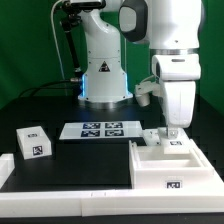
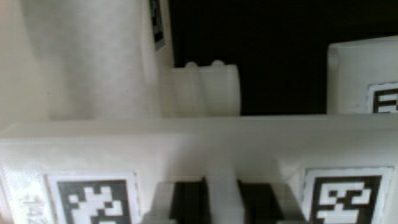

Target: Assemble cabinet

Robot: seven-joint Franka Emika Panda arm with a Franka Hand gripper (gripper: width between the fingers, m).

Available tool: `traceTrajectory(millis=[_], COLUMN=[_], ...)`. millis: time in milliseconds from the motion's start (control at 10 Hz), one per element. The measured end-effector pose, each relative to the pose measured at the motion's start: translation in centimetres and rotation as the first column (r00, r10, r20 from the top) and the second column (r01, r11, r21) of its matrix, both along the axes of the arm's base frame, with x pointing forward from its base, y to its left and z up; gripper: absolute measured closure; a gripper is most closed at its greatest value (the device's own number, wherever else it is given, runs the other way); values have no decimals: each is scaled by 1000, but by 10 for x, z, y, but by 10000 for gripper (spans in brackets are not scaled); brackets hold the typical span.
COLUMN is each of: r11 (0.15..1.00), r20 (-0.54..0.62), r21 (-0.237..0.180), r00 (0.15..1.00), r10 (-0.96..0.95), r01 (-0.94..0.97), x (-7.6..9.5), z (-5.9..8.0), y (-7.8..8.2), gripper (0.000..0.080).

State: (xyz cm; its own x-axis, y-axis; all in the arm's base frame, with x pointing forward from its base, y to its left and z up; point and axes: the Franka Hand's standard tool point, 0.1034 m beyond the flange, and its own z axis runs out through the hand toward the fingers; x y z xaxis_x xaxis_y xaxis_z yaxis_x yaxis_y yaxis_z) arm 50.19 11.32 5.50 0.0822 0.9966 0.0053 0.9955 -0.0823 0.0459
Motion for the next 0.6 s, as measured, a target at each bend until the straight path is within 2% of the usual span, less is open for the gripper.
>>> traceTrajectory(millis=[100,200,400,600], r11=[1000,1000,1000,1000], r20=[0,-10,-3,3], r21=[0,-8,-10,-11], r00=[1000,1000,1000,1000], r10=[0,9,3,-1], r01=[0,-9,-3,1], x=[0,9,40,56], z=[0,0,2,2], y=[0,-1,-3,-4], gripper=[729,729,729,729])
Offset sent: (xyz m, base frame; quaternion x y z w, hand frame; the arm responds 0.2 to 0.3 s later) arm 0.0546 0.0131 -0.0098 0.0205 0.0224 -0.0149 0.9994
